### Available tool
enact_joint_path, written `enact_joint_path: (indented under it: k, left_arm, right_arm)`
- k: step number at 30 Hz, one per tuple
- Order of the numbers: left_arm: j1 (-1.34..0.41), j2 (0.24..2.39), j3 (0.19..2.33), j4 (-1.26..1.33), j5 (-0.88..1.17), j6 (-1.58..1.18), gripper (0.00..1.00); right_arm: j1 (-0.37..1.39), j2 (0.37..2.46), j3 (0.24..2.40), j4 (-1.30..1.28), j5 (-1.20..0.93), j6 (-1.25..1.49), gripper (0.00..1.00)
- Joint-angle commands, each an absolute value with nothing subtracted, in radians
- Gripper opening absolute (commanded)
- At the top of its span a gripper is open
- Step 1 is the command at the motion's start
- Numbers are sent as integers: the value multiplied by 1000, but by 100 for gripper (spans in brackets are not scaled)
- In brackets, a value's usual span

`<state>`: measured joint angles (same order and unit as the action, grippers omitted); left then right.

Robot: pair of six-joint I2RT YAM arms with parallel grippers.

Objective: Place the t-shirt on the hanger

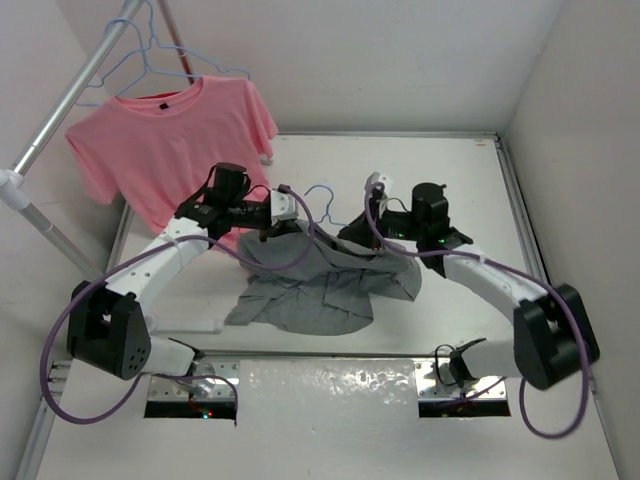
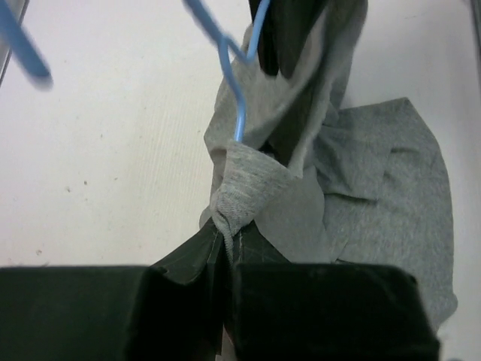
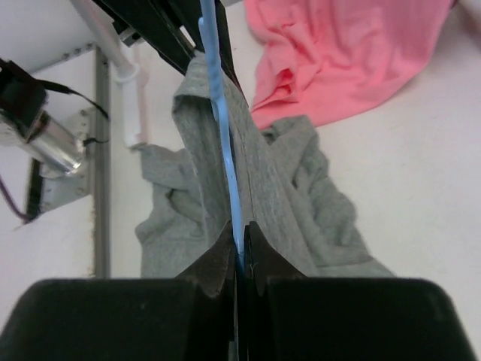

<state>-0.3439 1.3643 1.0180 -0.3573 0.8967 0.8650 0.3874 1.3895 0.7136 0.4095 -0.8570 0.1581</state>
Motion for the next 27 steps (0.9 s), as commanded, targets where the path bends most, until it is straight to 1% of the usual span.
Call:
enact_joint_path:
  k: [1, 3, 7, 9, 12, 14, 15, 17, 18, 19, 20, 21, 23, 24, 27]
  left_arm:
    - [-266, 1333, 1068, -586, 926, 1034, 0]
    - [-220, 1319, 1072, -594, 928, 1046, 0]
    - [-206, 1290, 1077, -595, 894, 1051, 1]
    - [-204, 1286, 1084, -600, 894, 1055, 6]
    - [-193, 1278, 1098, -610, 888, 1055, 15]
    - [-186, 1267, 1109, -621, 888, 1054, 19]
    - [-178, 1266, 1120, -623, 888, 1051, 19]
    - [-173, 1258, 1134, -623, 885, 1036, 15]
    - [-173, 1255, 1138, -617, 882, 1023, 14]
    - [-172, 1255, 1152, -617, 881, 1017, 16]
    - [-170, 1256, 1160, -624, 882, 1005, 19]
    - [-169, 1253, 1169, -630, 885, 1000, 25]
    - [-166, 1250, 1186, -643, 893, 983, 33]
    - [-166, 1243, 1184, -631, 890, 965, 44]
    - [-164, 1232, 1137, -534, 853, 861, 56]
  right_arm:
    - [351, 1240, 758, 246, -694, 8, 0]
    - [351, 1168, 767, 160, -660, -57, 0]
    - [351, 1101, 816, 52, -623, -103, 0]
    - [351, 1072, 834, -12, -612, -133, 0]
    - [351, 1040, 864, -81, -594, -163, 0]
    - [351, 1013, 891, -110, -585, -158, 0]
    - [351, 1005, 899, -113, -583, -153, 0]
    - [351, 994, 919, -126, -584, -144, 0]
    - [353, 994, 934, -138, -583, -144, 0]
    - [351, 996, 943, -167, -581, -152, 0]
    - [353, 996, 949, -179, -568, -155, 0]
    - [353, 996, 965, -190, -560, -159, 0]
    - [351, 992, 985, -224, -543, -170, 0]
    - [353, 992, 1011, -238, -535, -173, 0]
    - [353, 988, 1066, -285, -515, -179, 0]
